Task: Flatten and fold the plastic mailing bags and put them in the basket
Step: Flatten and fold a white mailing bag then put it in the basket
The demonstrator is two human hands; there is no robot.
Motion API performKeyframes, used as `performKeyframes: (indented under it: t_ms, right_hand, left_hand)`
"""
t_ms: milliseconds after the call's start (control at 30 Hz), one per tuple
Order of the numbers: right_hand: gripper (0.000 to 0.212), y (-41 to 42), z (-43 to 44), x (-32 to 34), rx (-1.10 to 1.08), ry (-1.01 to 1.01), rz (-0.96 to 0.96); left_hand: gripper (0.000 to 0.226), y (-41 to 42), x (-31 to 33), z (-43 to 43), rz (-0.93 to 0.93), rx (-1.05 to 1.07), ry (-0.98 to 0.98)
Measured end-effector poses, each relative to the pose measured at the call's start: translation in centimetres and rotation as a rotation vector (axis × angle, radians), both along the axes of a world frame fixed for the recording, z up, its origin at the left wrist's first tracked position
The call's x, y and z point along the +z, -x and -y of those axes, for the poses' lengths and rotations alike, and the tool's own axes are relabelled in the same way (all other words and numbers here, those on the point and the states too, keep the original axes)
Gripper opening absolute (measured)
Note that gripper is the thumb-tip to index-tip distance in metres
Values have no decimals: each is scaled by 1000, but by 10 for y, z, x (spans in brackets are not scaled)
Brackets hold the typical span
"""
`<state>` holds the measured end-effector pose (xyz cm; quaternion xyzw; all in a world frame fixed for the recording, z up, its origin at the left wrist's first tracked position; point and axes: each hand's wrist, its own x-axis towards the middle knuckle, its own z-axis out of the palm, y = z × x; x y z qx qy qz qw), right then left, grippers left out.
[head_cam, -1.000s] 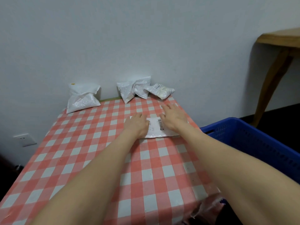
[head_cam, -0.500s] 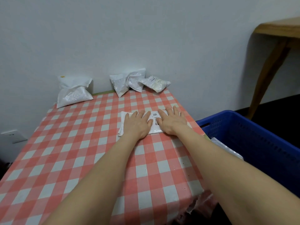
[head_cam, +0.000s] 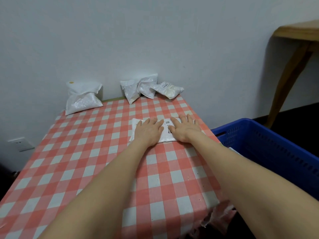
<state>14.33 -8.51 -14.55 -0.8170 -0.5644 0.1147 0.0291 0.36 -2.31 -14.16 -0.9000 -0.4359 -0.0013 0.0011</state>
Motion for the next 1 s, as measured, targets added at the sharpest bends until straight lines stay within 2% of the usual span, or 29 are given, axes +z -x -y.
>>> performKeyframes:
  t_ms: [100,200,300,367,433,467,533,567,633,700,767,800,867,933,1000]
  right_hand:
    - [59,-4,-6,13,19,44,12]
    - [67,-4,-14,25,34,43,73]
    - [72,-1,-16,30,5,62,51]
    - [65,4,-14,34,1,-1,90]
    - [52,9,-11,40,-9,-60,86]
    - [43,10,-9,43,-29,-76,30]
    - [31,10,-7,48,-96,-115,-211]
    - [28,10,-5,50,-127,-151,-381]
    - [19,11,0,50,-197,-204,-719]
    - [13,16,5,44,-273,-154,-969]
    - [27,20,7,37,-300,-163,-1038]
    - [40,19,7,33,-287,-196,-981]
    - [60,14,12,32,-239,-209,-731]
    - [61,10,21,31,-212,-165,-498]
    - [60,7,25,31,-161,-91,-295]
  left_hand:
    - [46,13,13,-13,126,28,31]
    - [49,34,26,-23,161,245,-101]
    - [57,50,36,-20,162,499,76]
    - [59,55,36,-17,196,561,207]
    - [55,55,38,-17,422,579,337]
    - [54,52,43,-17,595,580,403]
    - [54,46,59,-18,896,582,402]
    - [56,43,67,-17,990,558,397]
    - [63,35,75,-14,1106,498,515]
    - [64,23,73,2,995,477,636]
    - [57,12,56,12,833,452,623]
    - [54,8,48,16,793,455,571]
    - [56,2,36,18,750,465,446]
    - [56,-1,31,17,665,468,369]
    - [50,-3,29,16,448,418,292]
